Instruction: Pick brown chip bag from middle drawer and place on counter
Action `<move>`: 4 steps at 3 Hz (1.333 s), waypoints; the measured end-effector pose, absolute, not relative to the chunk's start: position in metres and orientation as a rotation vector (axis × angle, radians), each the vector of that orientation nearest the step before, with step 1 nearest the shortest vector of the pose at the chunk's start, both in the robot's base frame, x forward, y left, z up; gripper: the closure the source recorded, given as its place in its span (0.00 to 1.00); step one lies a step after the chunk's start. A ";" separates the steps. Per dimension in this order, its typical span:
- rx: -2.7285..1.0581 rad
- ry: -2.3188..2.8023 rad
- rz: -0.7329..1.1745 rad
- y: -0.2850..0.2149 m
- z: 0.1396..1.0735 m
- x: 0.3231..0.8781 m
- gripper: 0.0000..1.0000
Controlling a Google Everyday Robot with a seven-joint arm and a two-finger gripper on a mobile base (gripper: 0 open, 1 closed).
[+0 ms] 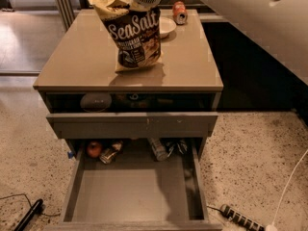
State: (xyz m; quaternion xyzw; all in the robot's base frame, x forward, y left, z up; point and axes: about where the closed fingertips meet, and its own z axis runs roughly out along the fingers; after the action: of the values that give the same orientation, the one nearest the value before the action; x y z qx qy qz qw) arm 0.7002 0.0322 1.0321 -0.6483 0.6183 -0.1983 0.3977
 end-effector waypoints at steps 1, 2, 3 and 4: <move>-1.668 1.576 -0.491 0.033 1.019 0.696 1.00; -1.668 1.576 -0.491 0.033 1.019 0.696 1.00; -1.668 1.576 -0.491 0.033 1.019 0.696 0.82; -1.668 1.576 -0.491 0.033 1.019 0.696 0.50</move>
Offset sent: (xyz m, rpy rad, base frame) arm -0.0076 0.0013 -0.0269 -0.0234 0.0490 0.0138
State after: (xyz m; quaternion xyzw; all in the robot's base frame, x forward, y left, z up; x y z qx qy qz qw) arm 0.6960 0.0334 1.0192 -0.6553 0.6191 -0.1929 0.3873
